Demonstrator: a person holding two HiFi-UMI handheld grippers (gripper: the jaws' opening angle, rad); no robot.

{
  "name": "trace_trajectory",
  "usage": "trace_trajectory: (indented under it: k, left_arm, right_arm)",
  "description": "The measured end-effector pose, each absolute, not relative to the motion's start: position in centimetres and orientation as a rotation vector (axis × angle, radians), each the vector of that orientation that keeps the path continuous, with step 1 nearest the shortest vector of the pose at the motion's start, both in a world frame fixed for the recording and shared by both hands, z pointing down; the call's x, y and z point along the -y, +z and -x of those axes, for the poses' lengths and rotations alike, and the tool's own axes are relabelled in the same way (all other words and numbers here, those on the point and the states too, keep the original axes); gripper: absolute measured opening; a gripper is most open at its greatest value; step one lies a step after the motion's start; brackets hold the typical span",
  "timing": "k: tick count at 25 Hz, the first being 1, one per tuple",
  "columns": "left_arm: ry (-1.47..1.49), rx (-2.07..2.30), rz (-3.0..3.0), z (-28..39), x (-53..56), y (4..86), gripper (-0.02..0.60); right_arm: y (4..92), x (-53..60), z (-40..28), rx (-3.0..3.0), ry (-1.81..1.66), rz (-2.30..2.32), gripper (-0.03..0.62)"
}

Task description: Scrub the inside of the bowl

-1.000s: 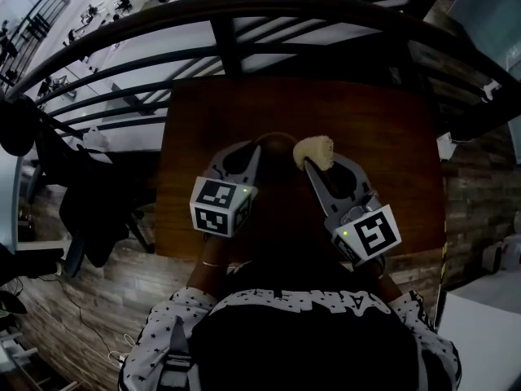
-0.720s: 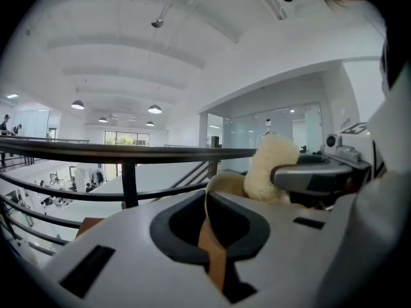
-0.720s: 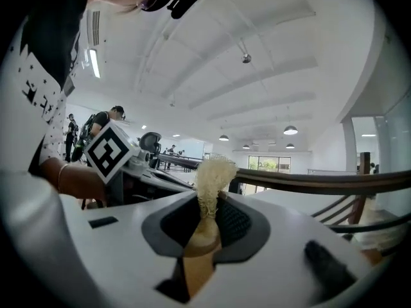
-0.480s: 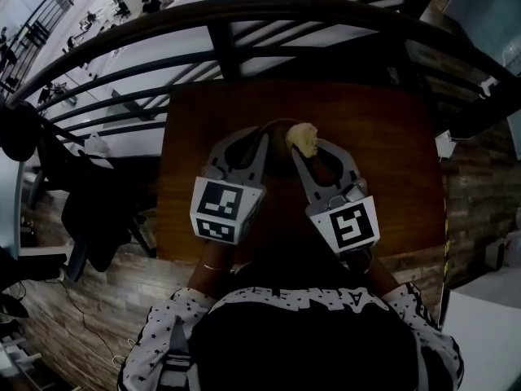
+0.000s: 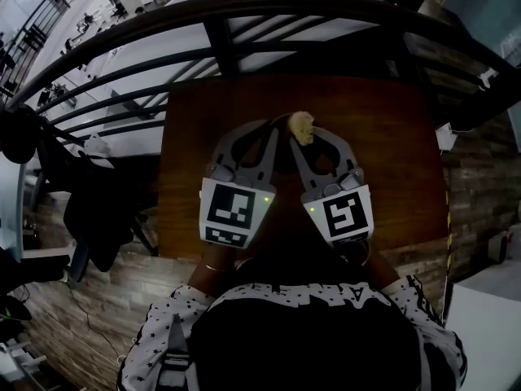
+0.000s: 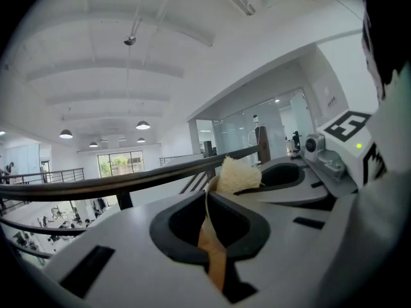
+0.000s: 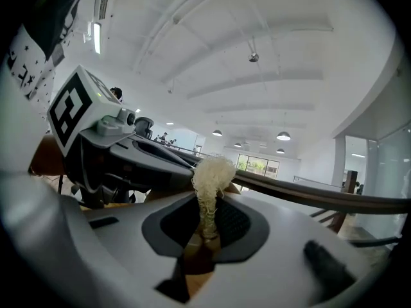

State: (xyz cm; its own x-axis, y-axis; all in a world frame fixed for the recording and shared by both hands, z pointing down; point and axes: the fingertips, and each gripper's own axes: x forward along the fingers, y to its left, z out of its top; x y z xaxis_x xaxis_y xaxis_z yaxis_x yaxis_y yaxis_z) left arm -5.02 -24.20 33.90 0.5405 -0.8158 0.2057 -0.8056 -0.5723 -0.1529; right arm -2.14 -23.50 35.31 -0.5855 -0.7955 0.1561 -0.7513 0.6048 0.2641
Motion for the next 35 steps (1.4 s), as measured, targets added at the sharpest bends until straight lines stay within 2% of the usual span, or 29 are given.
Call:
trace_trajectory:
  k: [35]
  left_arm:
    - [-0.325, -1.434, 2.709, 5.0, 23.5, 31.8, 0.025]
  right_arm:
    - [35.4, 20.9, 4.8, 2.562, -0.48, -0.887, 0.061]
